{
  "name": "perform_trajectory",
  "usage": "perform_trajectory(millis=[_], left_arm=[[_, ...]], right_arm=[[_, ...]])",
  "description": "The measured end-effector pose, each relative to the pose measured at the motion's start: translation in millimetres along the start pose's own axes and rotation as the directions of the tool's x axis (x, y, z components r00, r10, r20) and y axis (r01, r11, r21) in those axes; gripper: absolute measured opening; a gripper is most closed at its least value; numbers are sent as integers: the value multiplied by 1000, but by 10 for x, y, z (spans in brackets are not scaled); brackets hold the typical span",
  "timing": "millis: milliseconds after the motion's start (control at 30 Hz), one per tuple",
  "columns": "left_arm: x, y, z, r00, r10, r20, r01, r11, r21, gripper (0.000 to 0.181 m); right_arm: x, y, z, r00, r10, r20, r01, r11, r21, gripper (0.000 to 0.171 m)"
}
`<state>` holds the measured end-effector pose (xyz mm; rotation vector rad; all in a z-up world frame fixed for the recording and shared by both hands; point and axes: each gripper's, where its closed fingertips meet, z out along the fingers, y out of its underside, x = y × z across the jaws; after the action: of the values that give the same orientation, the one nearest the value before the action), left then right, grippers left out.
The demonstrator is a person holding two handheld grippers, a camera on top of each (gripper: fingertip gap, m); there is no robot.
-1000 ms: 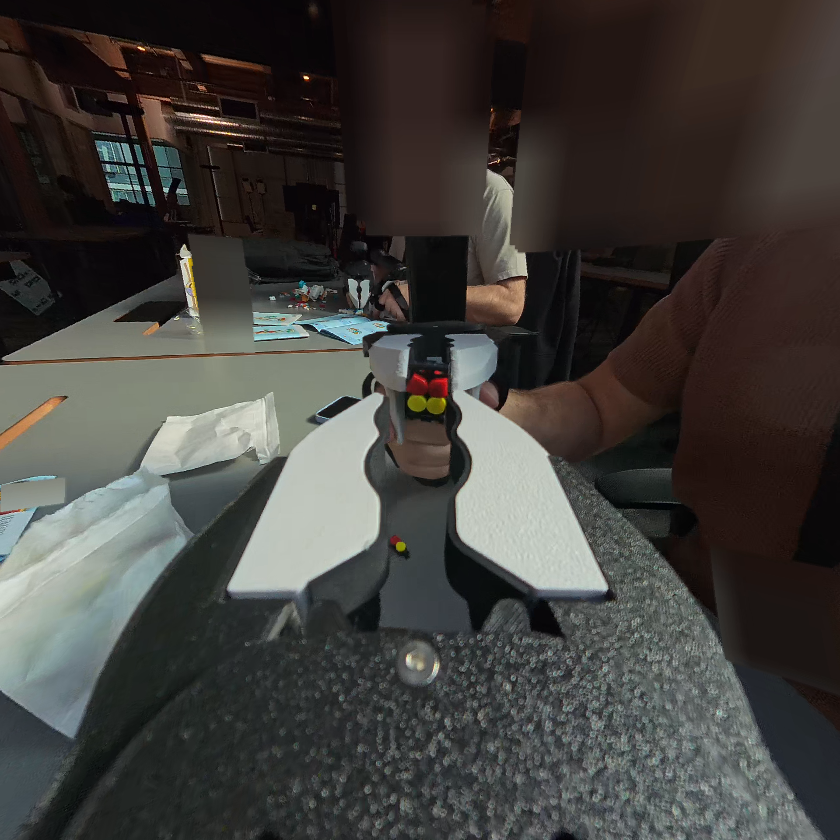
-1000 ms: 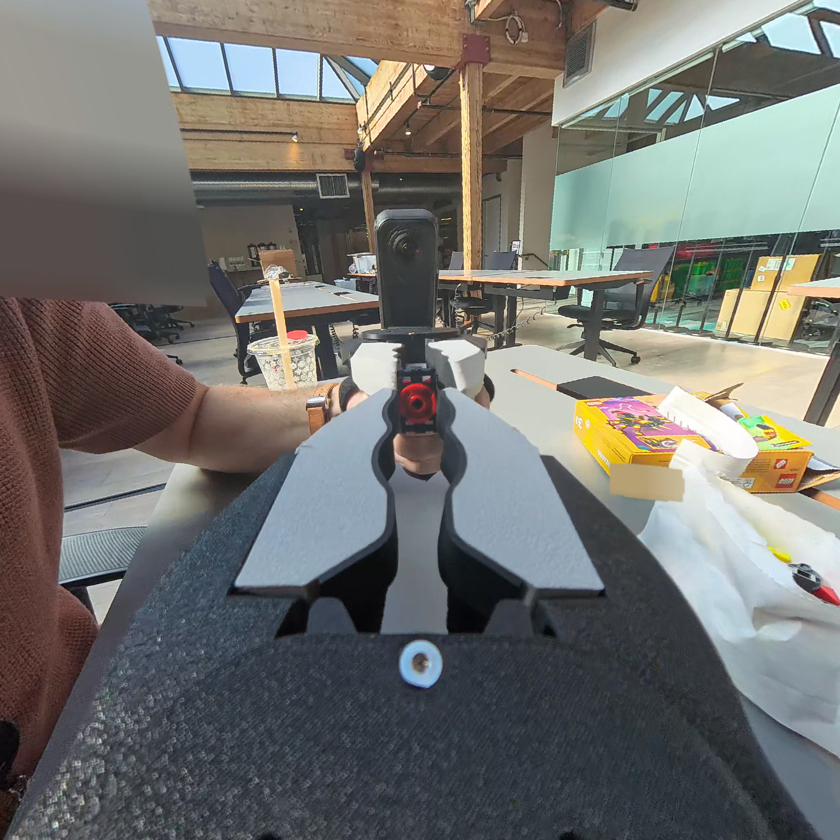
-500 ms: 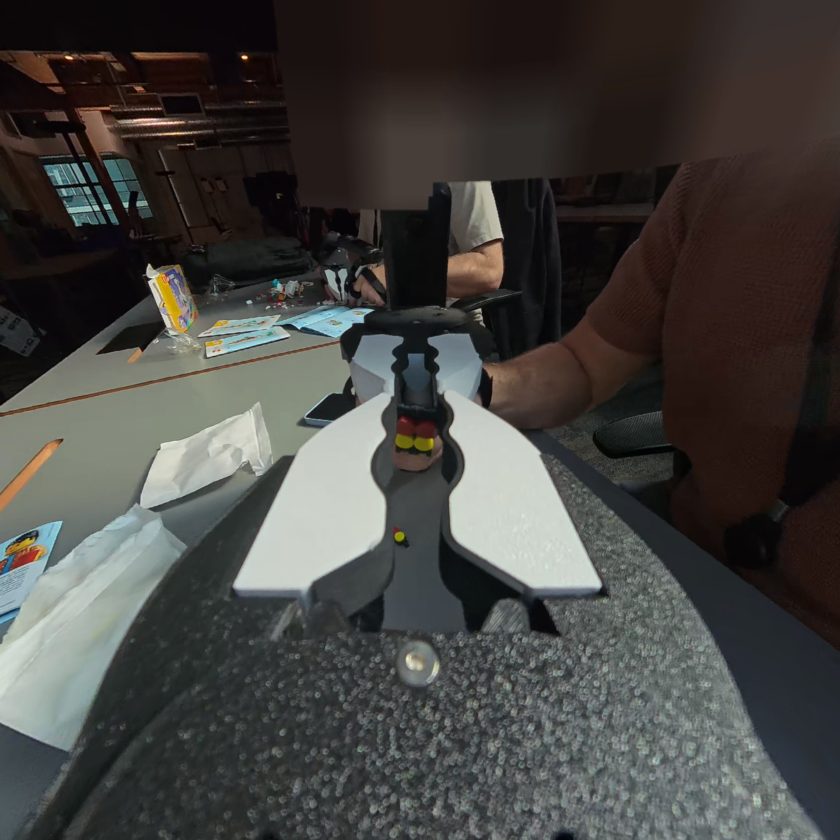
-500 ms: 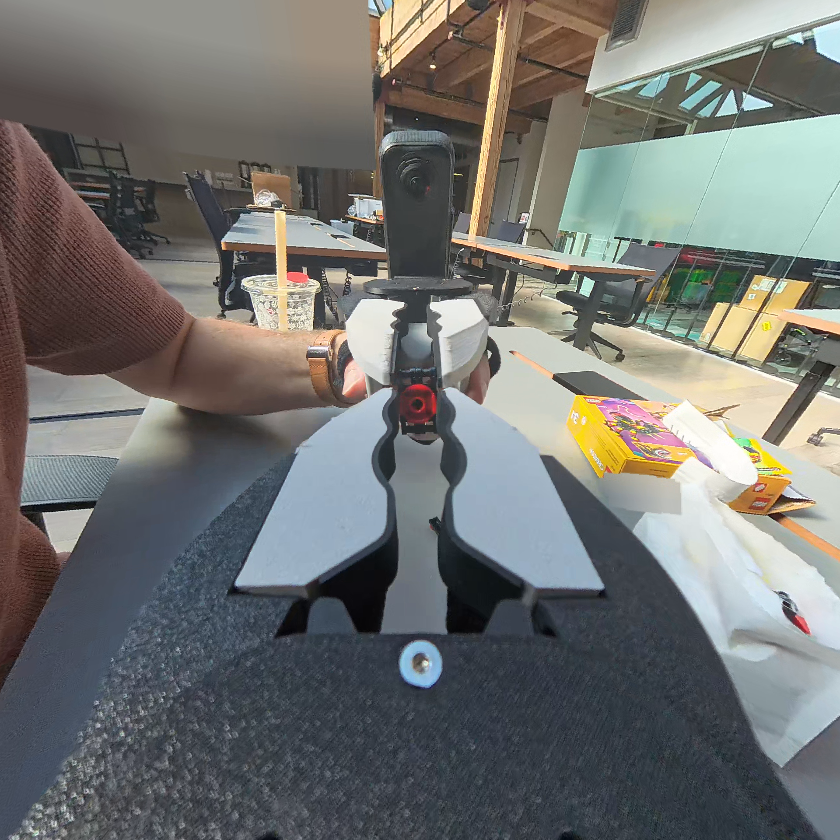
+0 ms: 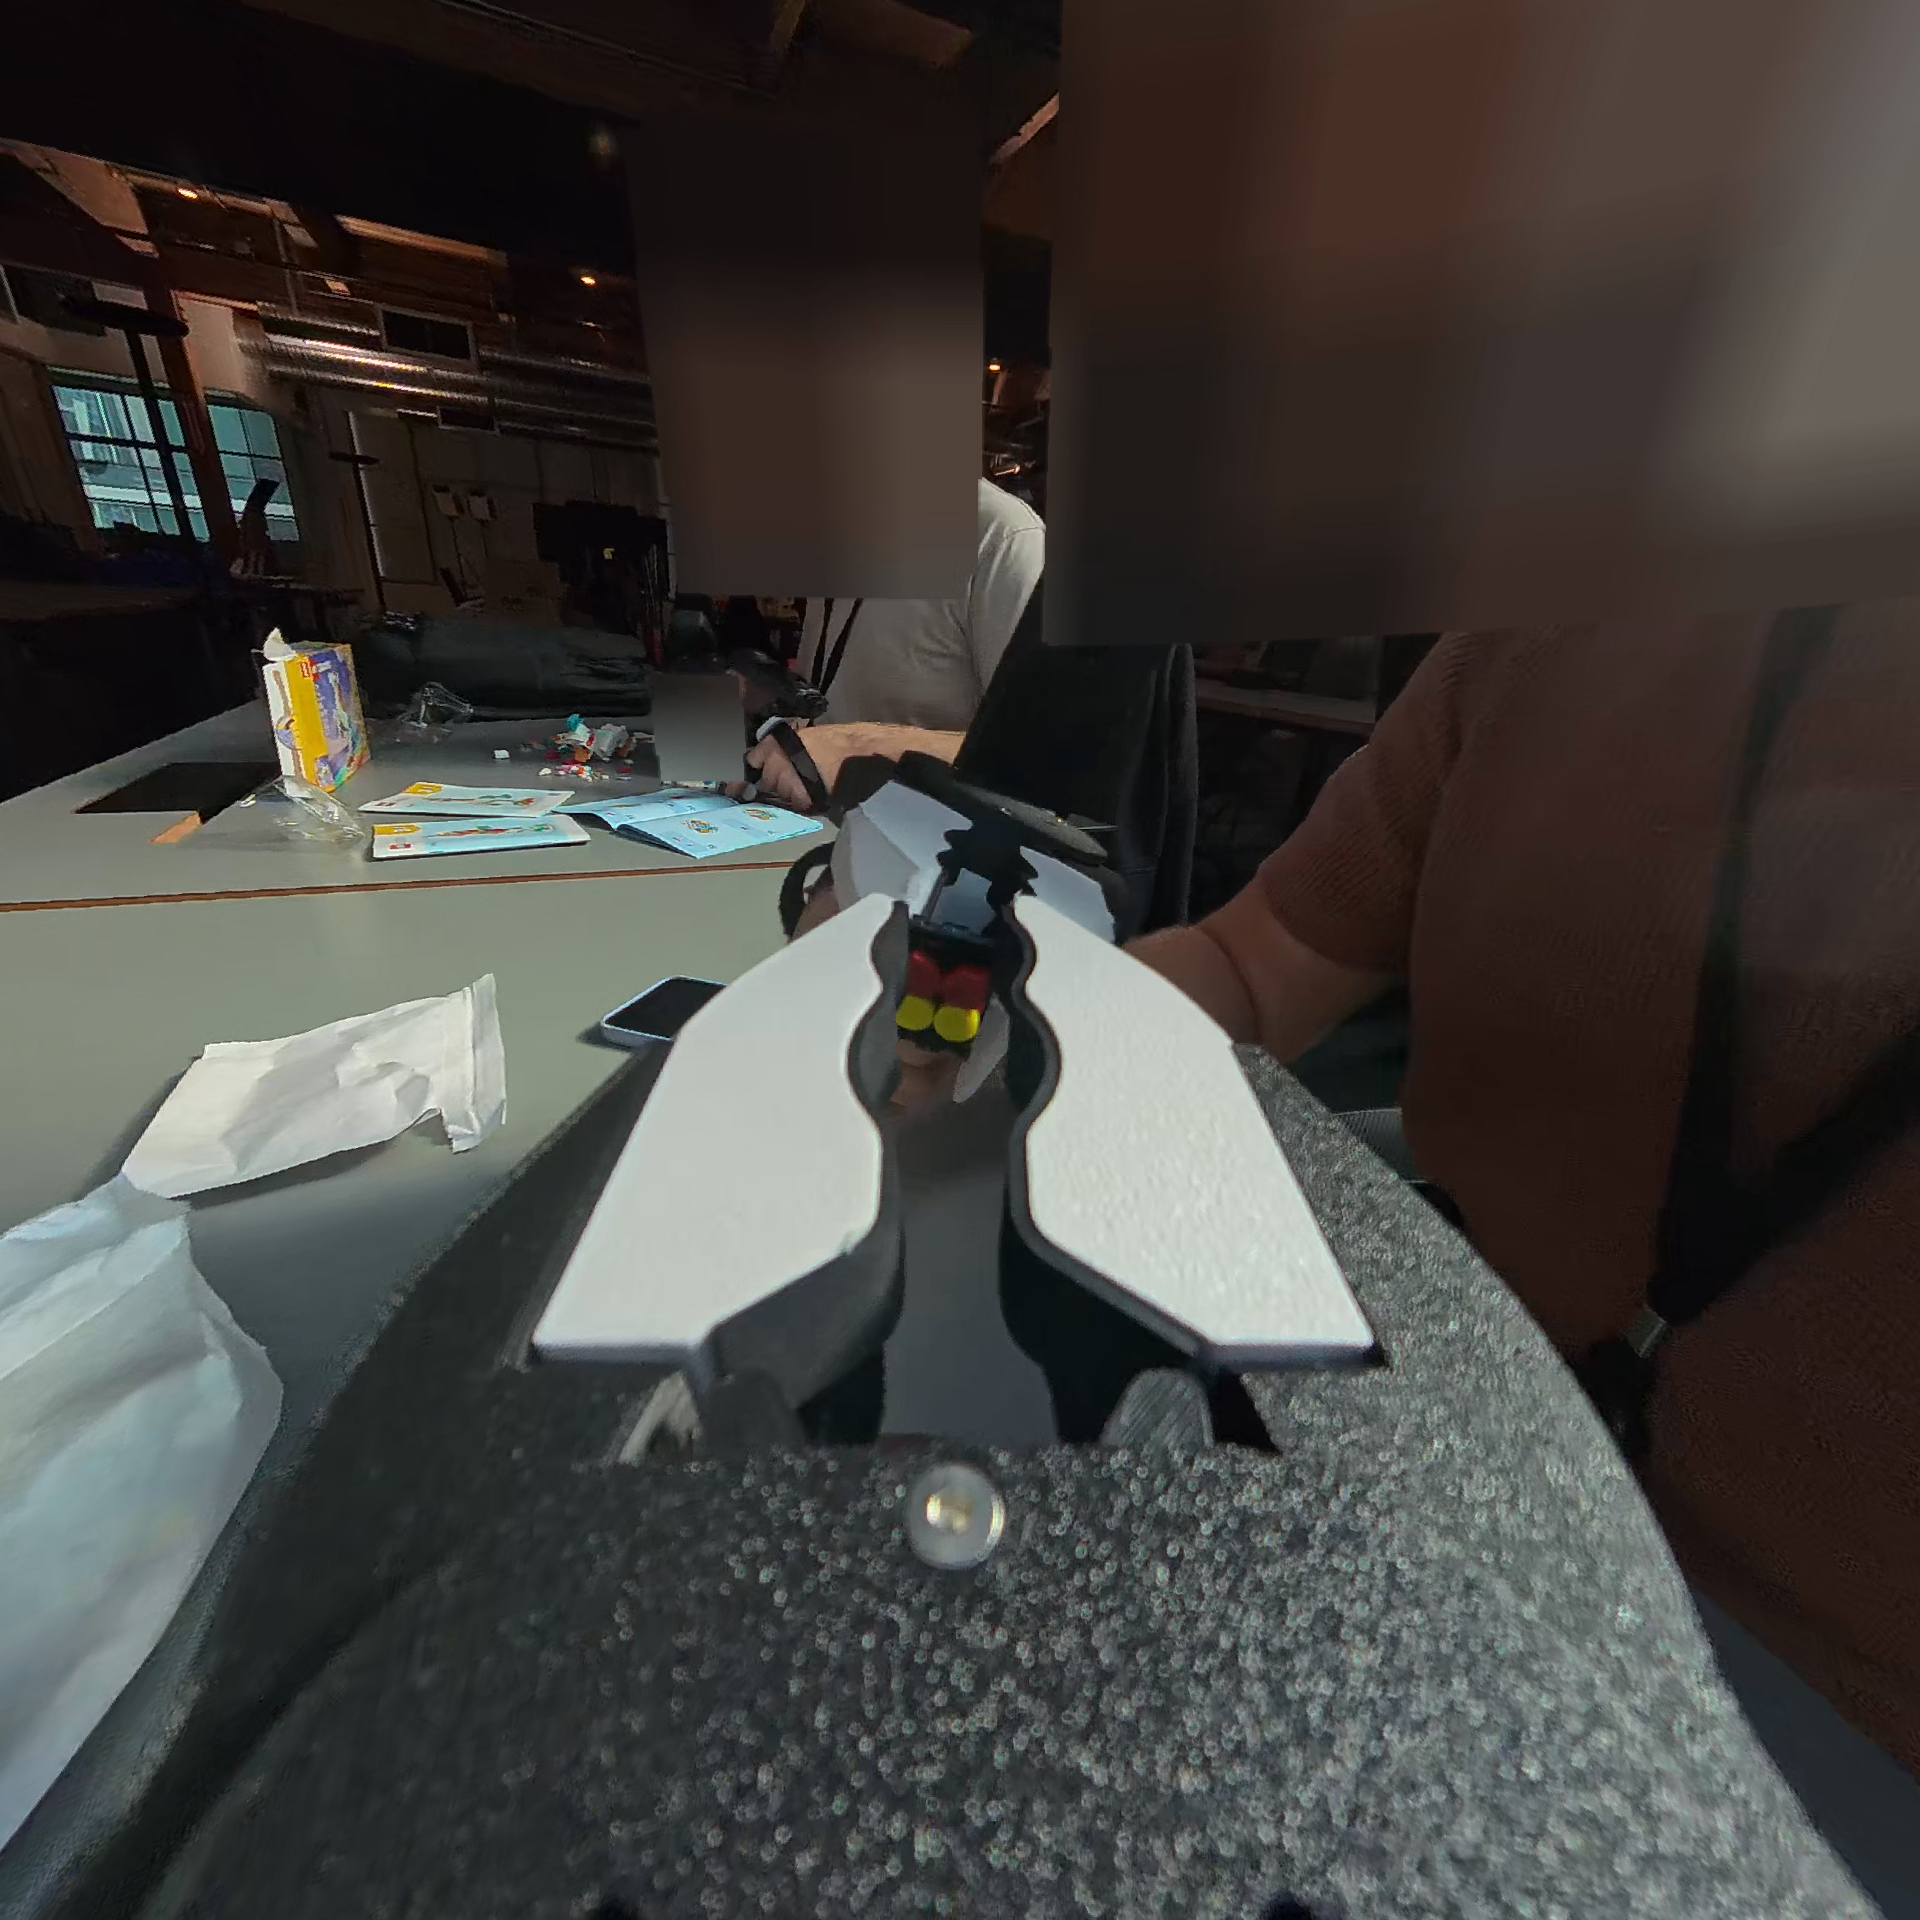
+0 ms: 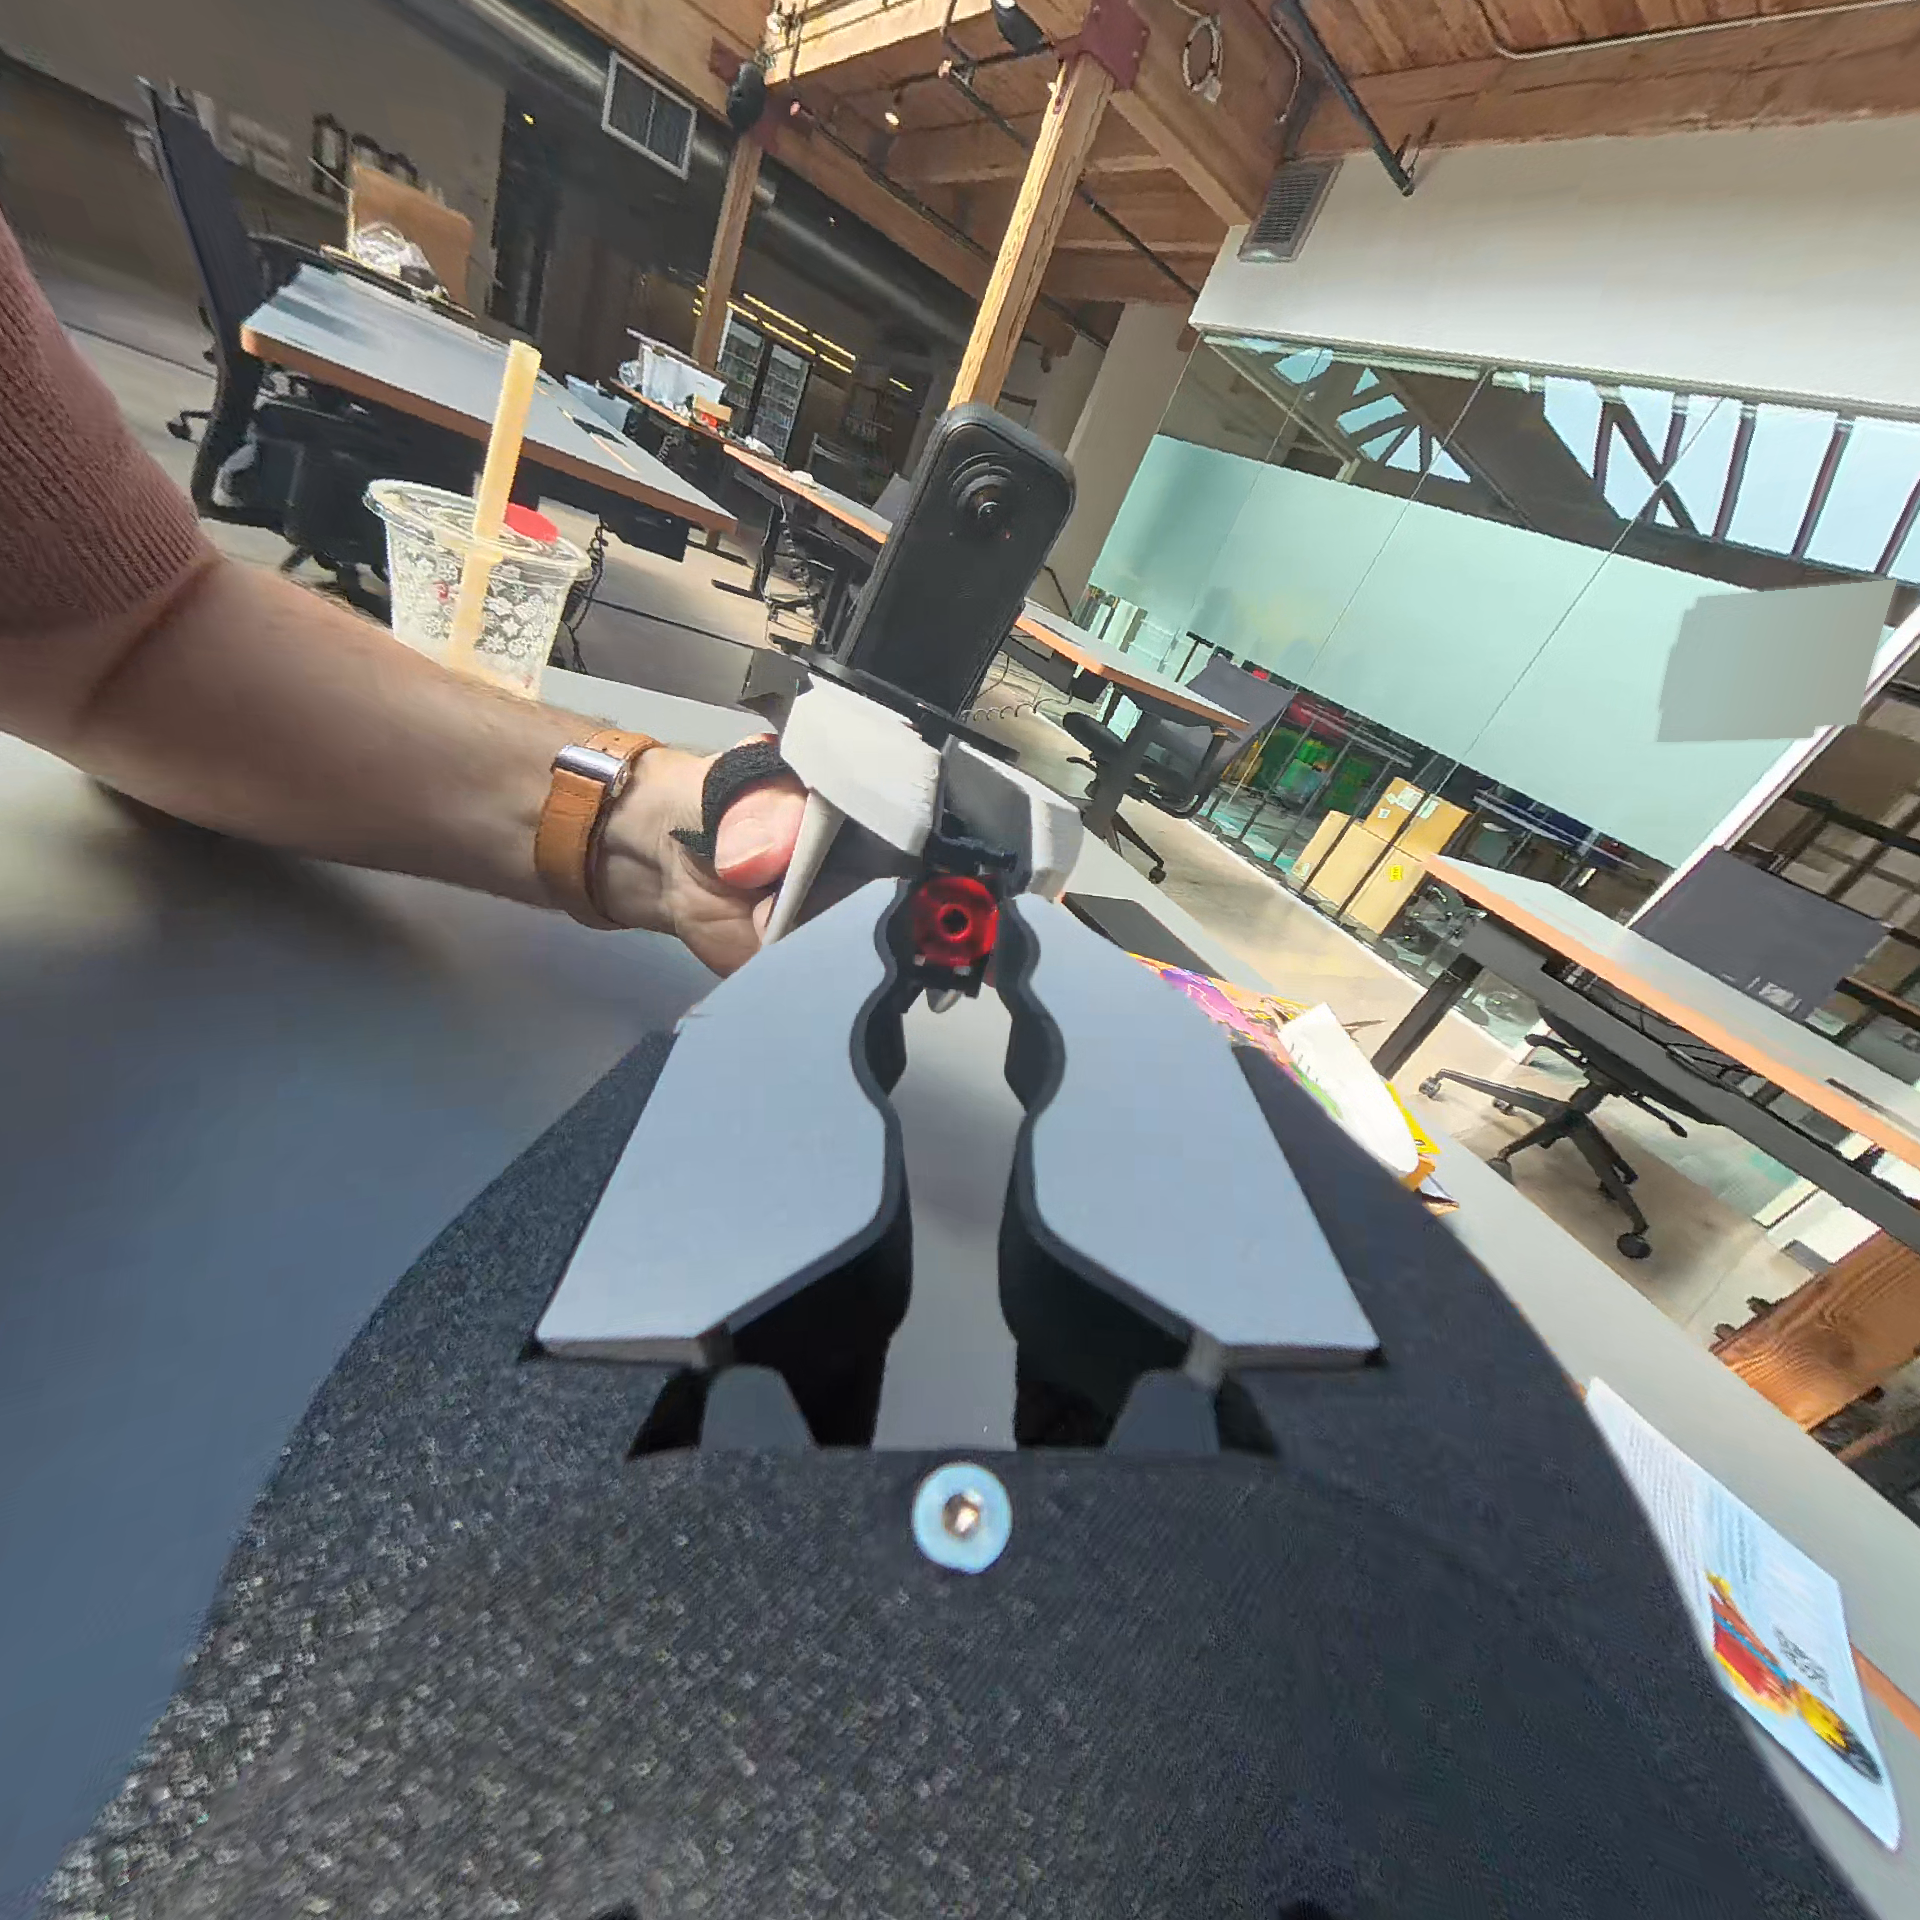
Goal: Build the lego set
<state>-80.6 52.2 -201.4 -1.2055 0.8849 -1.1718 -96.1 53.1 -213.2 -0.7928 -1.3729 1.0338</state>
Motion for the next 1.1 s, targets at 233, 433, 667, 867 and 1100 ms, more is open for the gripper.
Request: perform_trajectory(millis=[233, 433, 667, 867, 1100], left_arm=[[-14, -22, -7, 997, -75, -19, 76, 996, 44, 16], [-33, -6, -53, 991, -132, -22, 133, 988, 82, 15], [-67, 2, -72, 990, -139, -10, 140, 986, 92, 16], [-107, 245, -33, 991, -126, 54, 126, 992, -5, 15], [-197, 186, -149, 992, -27, 127, 33, 998, -48, 16]], right_arm=[[11, -26, -5, 998, 66, 24, -67, 997, 36, 14], [26, -50, 7, 994, 109, 22, -110, 992, 60, 14], [73, -89, 24, 953, 295, 72, -302, 944, 132, 13], [349, 28, -56, 886, 462, 30, -460, 870, 178, 0], [201, 230, -2, 891, 436, 126, -440, 898, 5, 19]])
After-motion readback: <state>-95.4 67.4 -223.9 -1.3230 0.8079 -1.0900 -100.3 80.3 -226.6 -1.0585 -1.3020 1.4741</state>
